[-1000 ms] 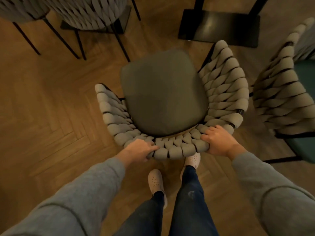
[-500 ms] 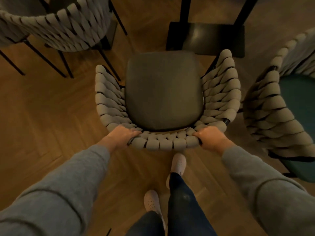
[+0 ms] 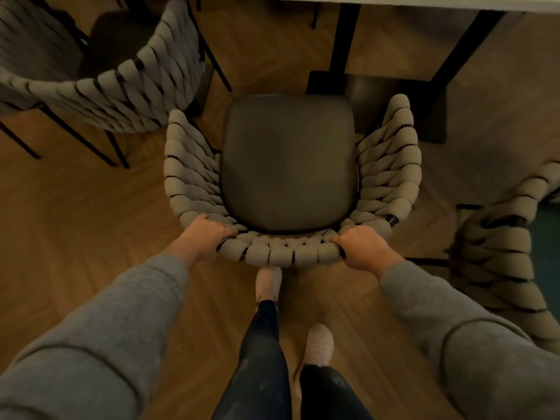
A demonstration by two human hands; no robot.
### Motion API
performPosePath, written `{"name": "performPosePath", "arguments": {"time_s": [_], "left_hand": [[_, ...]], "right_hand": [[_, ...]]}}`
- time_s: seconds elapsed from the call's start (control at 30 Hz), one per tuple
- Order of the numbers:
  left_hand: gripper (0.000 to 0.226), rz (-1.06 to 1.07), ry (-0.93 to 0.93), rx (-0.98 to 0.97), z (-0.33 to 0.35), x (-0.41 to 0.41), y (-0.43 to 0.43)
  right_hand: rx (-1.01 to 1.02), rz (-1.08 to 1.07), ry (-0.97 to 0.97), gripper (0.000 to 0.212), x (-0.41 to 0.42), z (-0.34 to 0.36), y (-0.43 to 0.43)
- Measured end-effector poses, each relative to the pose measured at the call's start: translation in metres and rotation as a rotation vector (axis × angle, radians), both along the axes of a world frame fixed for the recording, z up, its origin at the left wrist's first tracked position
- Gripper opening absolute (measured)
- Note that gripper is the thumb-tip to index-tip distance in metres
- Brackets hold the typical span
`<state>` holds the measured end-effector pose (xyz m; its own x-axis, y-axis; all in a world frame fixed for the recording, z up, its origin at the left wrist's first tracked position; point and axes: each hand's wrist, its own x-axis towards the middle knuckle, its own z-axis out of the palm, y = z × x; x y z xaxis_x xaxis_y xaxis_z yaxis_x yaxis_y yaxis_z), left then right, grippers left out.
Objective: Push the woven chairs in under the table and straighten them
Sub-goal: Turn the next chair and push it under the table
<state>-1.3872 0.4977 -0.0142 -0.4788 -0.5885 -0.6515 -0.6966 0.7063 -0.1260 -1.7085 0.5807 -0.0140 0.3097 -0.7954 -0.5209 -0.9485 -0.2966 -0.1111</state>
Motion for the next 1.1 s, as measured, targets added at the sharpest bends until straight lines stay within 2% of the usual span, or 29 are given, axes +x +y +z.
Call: {"name": "performPosePath", "arguments": {"time_s": [0.1,0.23,0.27,0.37,0.5,0.77,1.1], "left_hand": [[0.045,-0.014,0.002,0.015,0.000,0.005,-0.036],[0.047,-0.031,0.005,0.029,0.001,0.012,-0.078],[0.047,-0.037,0.000,0.034,0.003,0.013,-0.089],[0.047,-0.056,0.000,0.015,0.003,0.018,-0.112],[0.047,-0.073,0.028,0.002,-0.004,0.023,-0.134],[0.045,-0.007,0.121,0.025,-0.005,0.009,-0.148],[0.044,-0.086,0.134,0.003,-0.003,0.002,-0.219]], "right_hand": [[0.010,-0.006,0.015,0.028,0.007,0.004,-0.034],[0.065,-0.045,0.024,0.054,0.020,0.008,-0.077],[0.081,-0.050,0.024,0.054,0.023,0.007,-0.087],[0.094,-0.057,0.040,0.042,0.031,0.001,-0.107],[0.093,-0.046,0.053,0.035,0.030,0.000,-0.126],[0.071,-0.003,0.119,0.038,0.005,0.018,-0.171],[0.036,-0.032,0.133,0.041,0.002,0.001,-0.213]]}}
